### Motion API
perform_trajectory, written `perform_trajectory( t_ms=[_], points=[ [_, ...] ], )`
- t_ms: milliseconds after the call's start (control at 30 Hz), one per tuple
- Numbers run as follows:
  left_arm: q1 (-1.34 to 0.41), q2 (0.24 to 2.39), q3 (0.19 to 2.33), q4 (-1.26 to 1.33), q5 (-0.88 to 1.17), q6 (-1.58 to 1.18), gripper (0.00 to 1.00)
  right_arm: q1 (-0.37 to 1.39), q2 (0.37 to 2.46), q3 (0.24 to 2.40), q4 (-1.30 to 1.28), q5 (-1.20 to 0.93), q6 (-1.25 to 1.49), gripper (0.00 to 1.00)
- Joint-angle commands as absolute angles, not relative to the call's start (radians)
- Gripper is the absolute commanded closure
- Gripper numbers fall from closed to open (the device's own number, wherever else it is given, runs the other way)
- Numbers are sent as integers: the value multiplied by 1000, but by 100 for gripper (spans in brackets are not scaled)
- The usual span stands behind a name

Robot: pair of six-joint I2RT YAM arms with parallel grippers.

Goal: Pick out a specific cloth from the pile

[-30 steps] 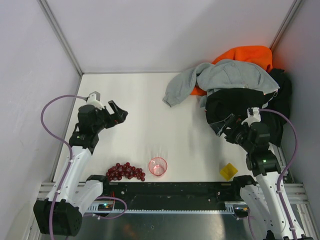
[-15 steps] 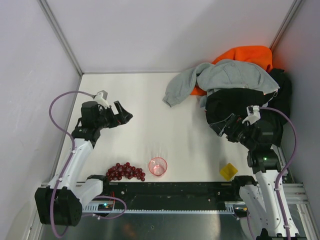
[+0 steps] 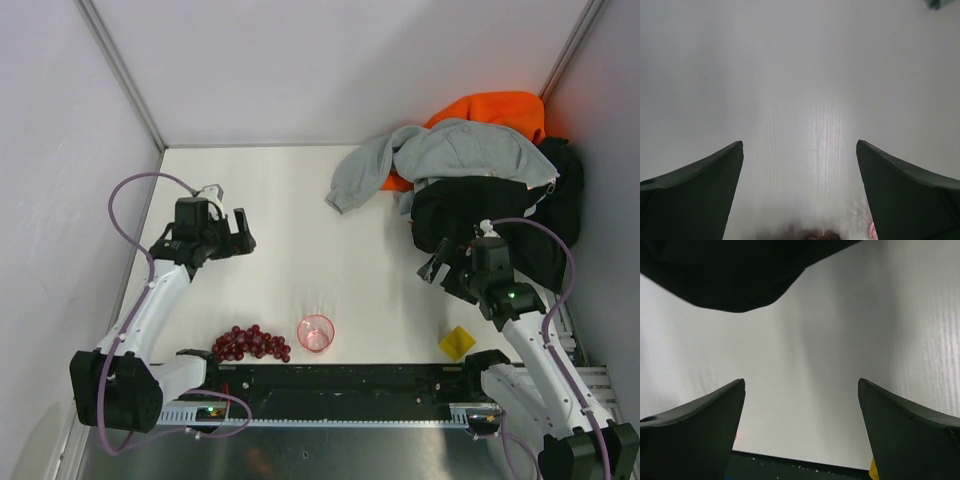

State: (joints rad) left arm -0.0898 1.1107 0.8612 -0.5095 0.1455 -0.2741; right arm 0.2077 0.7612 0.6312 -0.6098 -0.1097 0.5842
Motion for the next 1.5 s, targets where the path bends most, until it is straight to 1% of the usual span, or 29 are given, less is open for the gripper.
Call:
perform_trajectory(
  t_ms=[0,200,533,700,933,1100,1167,1233,1433,1467],
  points=[
    [-146,1098,907,-557,-36,-197,0,213,729,676,-644,31,618,1],
    [-168,1076,898,-559,-77,-179,1,177,681,679,-631,17,626,1],
    [-169,1094,905,-558,-56,-184,0,96,699,713,-572,-65,607,1],
    [-169,1108,913,-558,-55,-181,0,29,790,753,-506,-140,592,1],
    [-168,1108,912,-559,-57,-181,0,9,946,788,-401,-174,564,1],
    [-169,1105,911,-559,-58,-182,0,-15,1052,799,-353,-165,539,5],
    [-169,1103,910,-559,-58,-183,0,-27,1078,803,-337,-167,536,9],
    [-169,1102,910,-558,-58,-183,0,-37,1094,805,-320,-174,531,18],
    [-169,1097,908,-559,-61,-183,0,-63,1119,805,-290,-228,527,54],
    [-168,1097,908,-558,-60,-183,0,-66,1120,805,-288,-235,526,62]
  ],
)
